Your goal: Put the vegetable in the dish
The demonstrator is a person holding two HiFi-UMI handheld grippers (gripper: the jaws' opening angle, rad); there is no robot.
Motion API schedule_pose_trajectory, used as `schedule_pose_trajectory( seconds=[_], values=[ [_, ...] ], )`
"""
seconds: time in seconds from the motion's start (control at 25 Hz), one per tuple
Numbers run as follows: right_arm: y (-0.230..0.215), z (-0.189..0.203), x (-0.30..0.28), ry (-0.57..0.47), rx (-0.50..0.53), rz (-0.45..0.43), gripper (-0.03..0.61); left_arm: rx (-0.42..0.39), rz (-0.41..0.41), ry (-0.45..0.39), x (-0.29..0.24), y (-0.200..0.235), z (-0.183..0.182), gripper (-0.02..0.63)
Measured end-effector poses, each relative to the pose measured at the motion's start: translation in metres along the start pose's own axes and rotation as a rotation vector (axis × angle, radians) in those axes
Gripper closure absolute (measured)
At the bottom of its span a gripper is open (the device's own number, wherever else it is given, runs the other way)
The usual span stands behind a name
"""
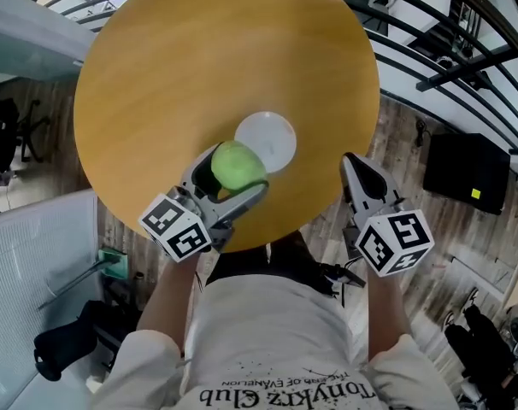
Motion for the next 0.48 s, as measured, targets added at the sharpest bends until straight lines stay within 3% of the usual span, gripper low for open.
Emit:
schedule_pose_trajectory(
  seconds=[0.48],
  values=[
    [-0.020,0.018,-0.018,0.027,-0.041,0.005,0.554,0.025,-0.079,0.096,-0.043,0.056,0.031,0.123]
  ],
)
Point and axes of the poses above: the fingertips, and each gripper's own axes: x backward along the fingers, y to its left, z out of its underside, the point moved 3 cm from there along x, backward along the fingers, and after that the axes turned 10 degrees about x, right-handed, at the moved point
